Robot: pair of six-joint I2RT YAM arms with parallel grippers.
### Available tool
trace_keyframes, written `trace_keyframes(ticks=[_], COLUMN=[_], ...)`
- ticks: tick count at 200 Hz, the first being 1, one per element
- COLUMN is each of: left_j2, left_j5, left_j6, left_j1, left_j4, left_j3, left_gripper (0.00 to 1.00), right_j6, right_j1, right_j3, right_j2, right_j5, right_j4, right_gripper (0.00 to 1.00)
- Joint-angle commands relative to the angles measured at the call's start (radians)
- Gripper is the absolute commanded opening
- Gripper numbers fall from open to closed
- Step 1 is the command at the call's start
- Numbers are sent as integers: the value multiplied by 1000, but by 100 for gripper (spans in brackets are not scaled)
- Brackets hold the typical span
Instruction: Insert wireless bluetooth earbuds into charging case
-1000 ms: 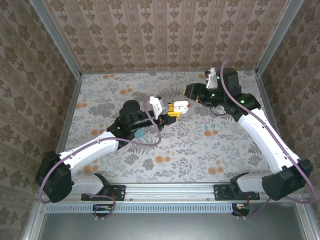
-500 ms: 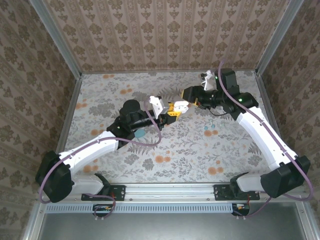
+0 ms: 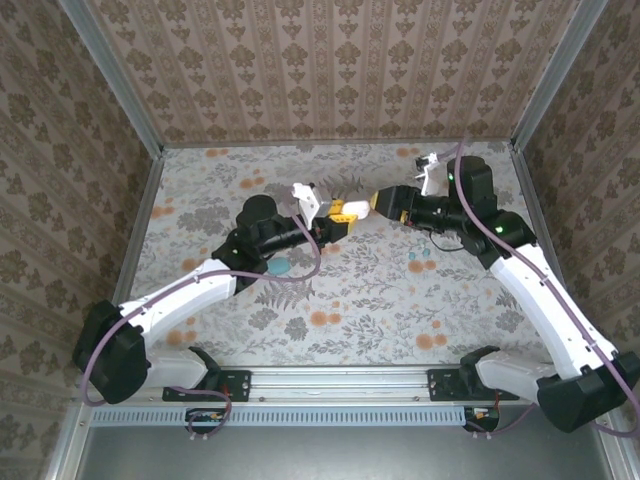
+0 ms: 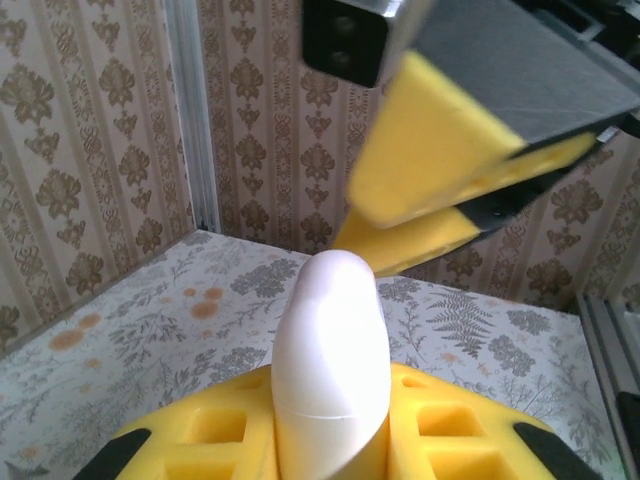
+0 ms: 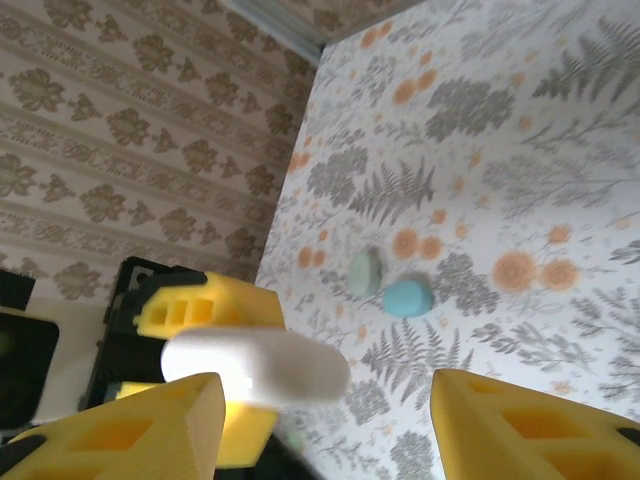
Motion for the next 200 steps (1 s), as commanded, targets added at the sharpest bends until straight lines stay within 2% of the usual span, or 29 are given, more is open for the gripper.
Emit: trace_keyframes(ticks=[1,33,69,106,128,200], left_j2=[34,117,245,466,602,857], left_j5=[23,51,64,120,192,79], left_j6=[-121,-280,-357,-463,-533,-673], left_j1=[41,105,126,152,155,169], left_j4=[4,-94,-246,-316,-328,-485], left_j3=[47,85,170,285,371,599], left_gripper=[24,24,22,20,19,20], right_j6=[-41,-22,-4,8,14,43], right_j1=[-2,-13,-20,-24,-26,-30], right_j3=[-41,-102,-151,-181,-189,-232], right_j2=[-73,-124,-149,-156,-157,-191], right_j5=[180,253,282,284,282,296], right_j4=[-9,-16,-20,-26,-33,-43], right_gripper=[59,60,60,60,60,60])
